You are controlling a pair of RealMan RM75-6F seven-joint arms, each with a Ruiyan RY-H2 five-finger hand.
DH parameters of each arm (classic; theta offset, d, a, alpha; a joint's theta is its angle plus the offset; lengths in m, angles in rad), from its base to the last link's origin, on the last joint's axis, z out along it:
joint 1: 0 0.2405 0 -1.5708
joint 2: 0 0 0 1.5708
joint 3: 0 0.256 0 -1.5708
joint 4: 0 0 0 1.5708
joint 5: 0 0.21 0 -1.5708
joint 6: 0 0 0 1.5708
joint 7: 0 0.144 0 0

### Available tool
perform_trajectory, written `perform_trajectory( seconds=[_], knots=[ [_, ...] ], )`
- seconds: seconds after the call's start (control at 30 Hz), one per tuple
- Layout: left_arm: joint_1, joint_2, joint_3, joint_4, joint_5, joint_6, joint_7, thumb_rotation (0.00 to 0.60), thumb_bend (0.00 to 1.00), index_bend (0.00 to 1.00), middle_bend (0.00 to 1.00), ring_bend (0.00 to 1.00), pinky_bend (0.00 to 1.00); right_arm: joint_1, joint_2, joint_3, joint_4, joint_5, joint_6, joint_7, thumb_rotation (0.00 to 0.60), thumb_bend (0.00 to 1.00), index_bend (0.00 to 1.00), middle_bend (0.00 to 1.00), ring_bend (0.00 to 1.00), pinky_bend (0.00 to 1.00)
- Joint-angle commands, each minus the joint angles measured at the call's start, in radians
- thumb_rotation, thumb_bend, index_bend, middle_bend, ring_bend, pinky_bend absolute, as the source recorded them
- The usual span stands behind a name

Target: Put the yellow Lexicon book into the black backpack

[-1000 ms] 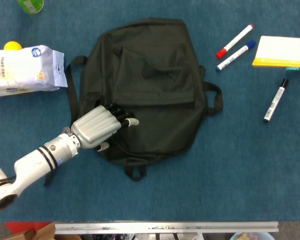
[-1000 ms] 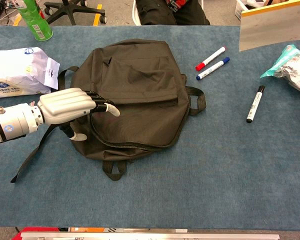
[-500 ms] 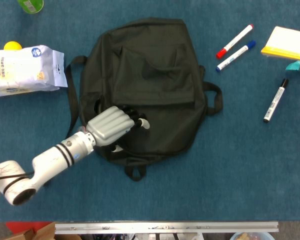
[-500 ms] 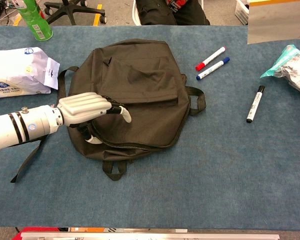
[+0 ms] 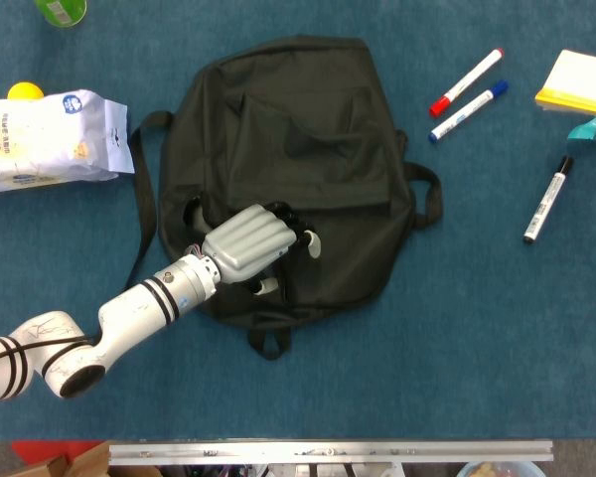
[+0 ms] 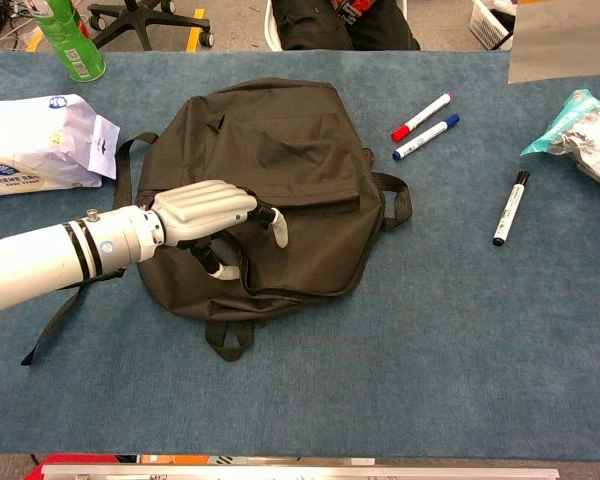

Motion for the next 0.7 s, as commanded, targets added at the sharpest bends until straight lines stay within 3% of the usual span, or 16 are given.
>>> perform_trajectory(
  seconds=[0.03,0.2,0.43,0.7],
  knots=[
    [-0.001,0.012,0.016,0.006,-0.006,0.002,0.061,0.6,0.32,0.35,0.32,0.3,0.19,-0.001,0.001,0.0,0.003,-0.001,0.002,0.005,0.6,0.34,0.87,0.75,0.57,0.6],
    [0.009,0.041,0.037,-0.007,-0.021,0.003,0.132,0.6,0.34,0.37,0.33,0.31,0.2,-0.003,0.001,-0.001,0.004,-0.005,0.005,0.013,0.6,0.34,0.87,0.75,0.57,0.61],
    [0.022,0.016,0.034,0.001,-0.038,0.034,0.122,0.6,0.39,0.54,0.44,0.42,0.24,-0.008,0.004,-0.002,-0.002,-0.01,0.013,0.026,0.6,0.34,0.88,0.75,0.58,0.61],
    [0.032,-0.029,0.022,0.03,-0.052,0.073,0.127,0.6,0.39,0.65,0.5,0.47,0.29,-0.014,0.013,-0.002,-0.006,-0.009,0.016,0.046,0.6,0.34,0.89,0.76,0.58,0.61]
  ],
)
